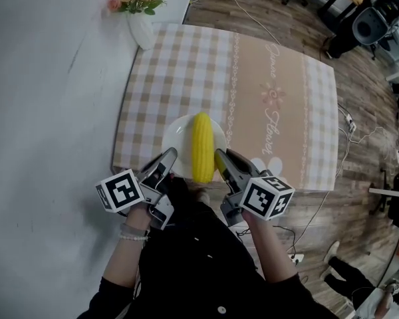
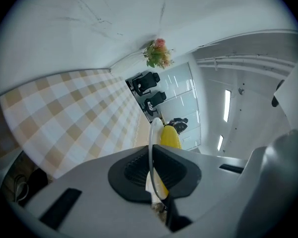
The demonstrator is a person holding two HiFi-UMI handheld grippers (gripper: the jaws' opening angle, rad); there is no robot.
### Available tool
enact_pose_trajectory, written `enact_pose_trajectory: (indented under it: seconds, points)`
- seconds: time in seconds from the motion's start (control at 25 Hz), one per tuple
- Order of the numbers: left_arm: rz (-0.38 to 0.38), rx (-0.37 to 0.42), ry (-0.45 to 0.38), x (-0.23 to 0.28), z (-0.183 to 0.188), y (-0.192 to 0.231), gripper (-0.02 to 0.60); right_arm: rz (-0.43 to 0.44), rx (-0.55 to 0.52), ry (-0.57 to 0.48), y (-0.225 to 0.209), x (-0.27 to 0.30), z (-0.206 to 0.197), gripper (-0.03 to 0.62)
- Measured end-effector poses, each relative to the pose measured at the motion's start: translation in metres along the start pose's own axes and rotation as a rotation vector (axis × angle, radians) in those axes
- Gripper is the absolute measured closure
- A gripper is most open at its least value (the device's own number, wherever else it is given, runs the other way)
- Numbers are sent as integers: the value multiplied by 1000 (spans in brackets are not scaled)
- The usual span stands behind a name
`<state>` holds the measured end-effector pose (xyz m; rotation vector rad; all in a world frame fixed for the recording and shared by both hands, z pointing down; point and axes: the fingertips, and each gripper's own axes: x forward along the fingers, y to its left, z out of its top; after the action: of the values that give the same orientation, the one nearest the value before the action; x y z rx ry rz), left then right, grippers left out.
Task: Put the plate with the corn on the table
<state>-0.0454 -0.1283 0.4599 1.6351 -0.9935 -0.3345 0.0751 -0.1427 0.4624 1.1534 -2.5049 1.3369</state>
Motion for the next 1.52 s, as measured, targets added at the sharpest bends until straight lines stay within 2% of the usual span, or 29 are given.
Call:
enact_pose_trajectory:
  seconds: [0.4, 1.0, 1.52]
  points:
    - [26, 43, 83, 35, 25, 39, 557, -74, 32, 23, -31, 44, -3, 496]
    - [84, 168, 174, 86, 52, 85, 554, -178, 24, 71, -76, 96, -4, 485]
    - [157, 207, 231, 128, 75, 117, 541, -239, 13, 119, -110, 138, 9, 482]
